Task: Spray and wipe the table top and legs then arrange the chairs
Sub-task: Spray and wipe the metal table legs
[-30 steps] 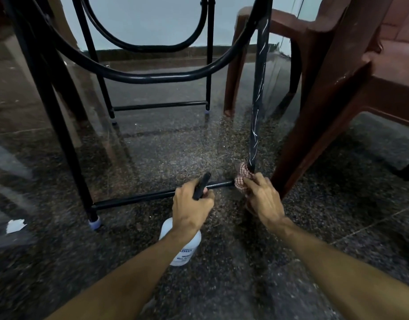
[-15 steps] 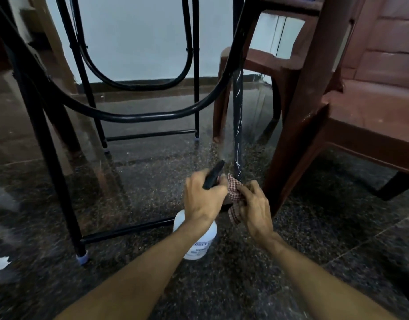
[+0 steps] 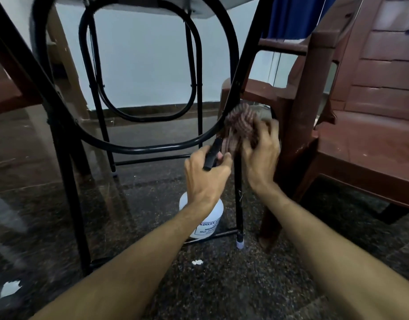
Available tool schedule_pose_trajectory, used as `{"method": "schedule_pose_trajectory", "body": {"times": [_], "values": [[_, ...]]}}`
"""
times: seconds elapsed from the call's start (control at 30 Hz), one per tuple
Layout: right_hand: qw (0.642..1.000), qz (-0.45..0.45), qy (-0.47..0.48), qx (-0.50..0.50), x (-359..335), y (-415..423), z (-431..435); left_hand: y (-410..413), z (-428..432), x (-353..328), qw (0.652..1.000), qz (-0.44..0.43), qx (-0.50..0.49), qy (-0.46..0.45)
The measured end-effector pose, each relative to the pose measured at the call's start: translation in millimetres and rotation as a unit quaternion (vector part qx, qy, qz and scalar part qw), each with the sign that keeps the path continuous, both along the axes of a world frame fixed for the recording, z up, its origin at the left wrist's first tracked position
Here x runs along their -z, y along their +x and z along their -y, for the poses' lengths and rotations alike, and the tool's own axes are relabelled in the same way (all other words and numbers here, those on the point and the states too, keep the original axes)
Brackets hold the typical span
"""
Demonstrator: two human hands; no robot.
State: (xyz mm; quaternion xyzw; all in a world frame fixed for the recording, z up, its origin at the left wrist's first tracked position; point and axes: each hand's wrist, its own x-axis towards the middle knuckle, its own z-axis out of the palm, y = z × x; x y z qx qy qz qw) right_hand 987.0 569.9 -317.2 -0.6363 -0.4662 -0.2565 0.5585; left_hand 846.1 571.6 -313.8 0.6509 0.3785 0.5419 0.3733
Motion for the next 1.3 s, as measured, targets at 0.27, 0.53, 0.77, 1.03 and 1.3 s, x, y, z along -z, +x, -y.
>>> {"method": "schedule_pose_trajectory", "body": {"times": [0.27, 0.53, 0.77, 1.03, 1.3], "values": [[0.957, 0.115, -0.266, -0.014, 41.4, 0.1, 2.7, -11.2, -8.5, -22.8, 1.000, -0.018, -0.001, 0.008], [0.962, 0.160, -0.218, 0.027, -1.0, 9.2, -20.2, -18.7, -20.8, -17.1, 0.999, -0.024, -0.022, -0.013], [0.995, 0.057, -0.076, 0.008, -9.9, 10.8, -17.0, -17.5, -20.8, -6.1, 0.998, -0.049, -0.003, -0.026], [0.949, 0.152, -0.266, -0.075, 43.8, 20.5, 17.4, -8.4, -16.6, 3.5, 0.998, -0.052, 0.004, -0.033], [0.982, 0.106, -0.122, -0.094, 5.7, 26.8, -8.4, -4.1, -15.2, 32.6, 0.997, -0.070, -0.009, -0.020]]}}
